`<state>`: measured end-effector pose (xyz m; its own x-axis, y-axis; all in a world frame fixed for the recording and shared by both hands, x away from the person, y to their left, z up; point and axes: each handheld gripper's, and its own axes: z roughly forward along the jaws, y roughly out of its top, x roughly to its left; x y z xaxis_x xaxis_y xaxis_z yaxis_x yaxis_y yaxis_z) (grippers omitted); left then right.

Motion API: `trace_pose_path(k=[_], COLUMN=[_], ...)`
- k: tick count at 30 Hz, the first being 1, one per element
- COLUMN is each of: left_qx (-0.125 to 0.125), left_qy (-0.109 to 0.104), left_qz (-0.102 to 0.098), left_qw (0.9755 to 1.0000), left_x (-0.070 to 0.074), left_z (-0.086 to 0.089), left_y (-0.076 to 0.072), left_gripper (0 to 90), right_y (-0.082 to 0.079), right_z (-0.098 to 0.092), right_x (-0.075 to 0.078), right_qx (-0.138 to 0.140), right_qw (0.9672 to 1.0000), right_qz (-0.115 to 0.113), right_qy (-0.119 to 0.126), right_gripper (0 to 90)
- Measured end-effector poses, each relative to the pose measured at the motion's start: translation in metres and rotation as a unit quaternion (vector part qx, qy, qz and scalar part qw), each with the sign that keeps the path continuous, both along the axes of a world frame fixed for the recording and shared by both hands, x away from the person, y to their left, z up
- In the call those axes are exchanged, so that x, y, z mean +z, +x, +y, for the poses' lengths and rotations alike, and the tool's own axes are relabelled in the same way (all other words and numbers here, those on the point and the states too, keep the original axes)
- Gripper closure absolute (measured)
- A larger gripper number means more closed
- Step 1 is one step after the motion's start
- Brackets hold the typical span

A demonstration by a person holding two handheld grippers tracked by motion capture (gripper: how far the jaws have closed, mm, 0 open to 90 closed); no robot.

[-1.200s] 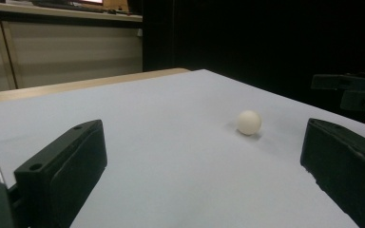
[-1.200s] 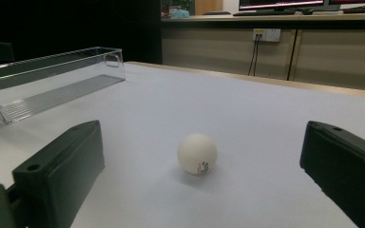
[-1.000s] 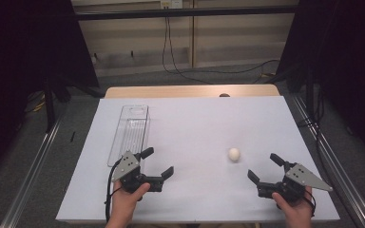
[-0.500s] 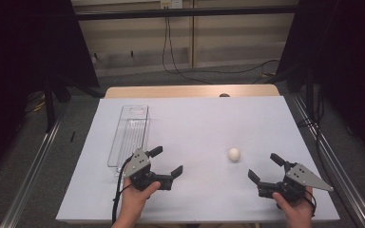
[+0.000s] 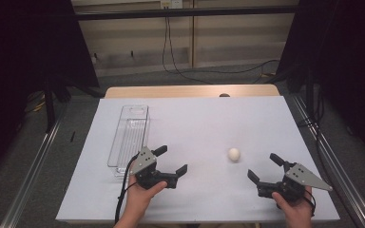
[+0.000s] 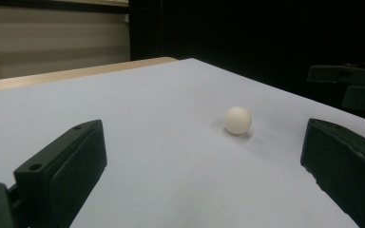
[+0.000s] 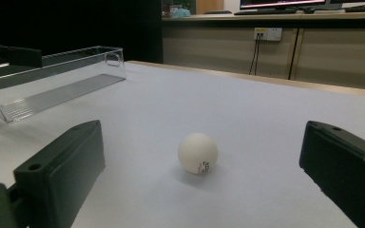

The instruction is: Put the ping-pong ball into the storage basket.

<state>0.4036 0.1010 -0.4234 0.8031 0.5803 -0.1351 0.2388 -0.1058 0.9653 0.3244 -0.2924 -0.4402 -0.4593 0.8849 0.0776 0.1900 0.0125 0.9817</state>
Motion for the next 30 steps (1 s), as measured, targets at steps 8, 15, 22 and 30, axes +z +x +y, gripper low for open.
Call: trace_pose_path(k=[8, 15, 22, 30], left_qx=[-0.004, -0.009, -0.009, -0.012], left_qy=[0.004, 0.010, 0.011, 0.018], left_qz=[0.003, 0.005, 0.006, 0.006], left_qw=[1.0000, 0.9999, 0.9999, 0.9997], left_x=[0.000, -0.001, -0.001, -0.003], left_z=[-0.011, -0.018, -0.025, -0.032], left_y=[0.002, 0.005, 0.008, 0.011], left_gripper=[1.7, 1.6, 1.7, 1.7], right_y=[-0.001, -0.001, 0.000, -0.001], right_z=[0.000, 0.000, 0.001, 0.000], right_x=[0.000, 0.001, 0.000, 0.001], right_qx=[0.000, 0.001, 0.004, 0.002], right_qw=[1.0000, 1.0000, 1.0000, 1.0000], right_qz=[0.001, -0.004, -0.001, -0.002], right_qy=[0.000, -0.002, -0.002, -0.001], right_gripper=[0.8, 0.9, 1.0, 1.0])
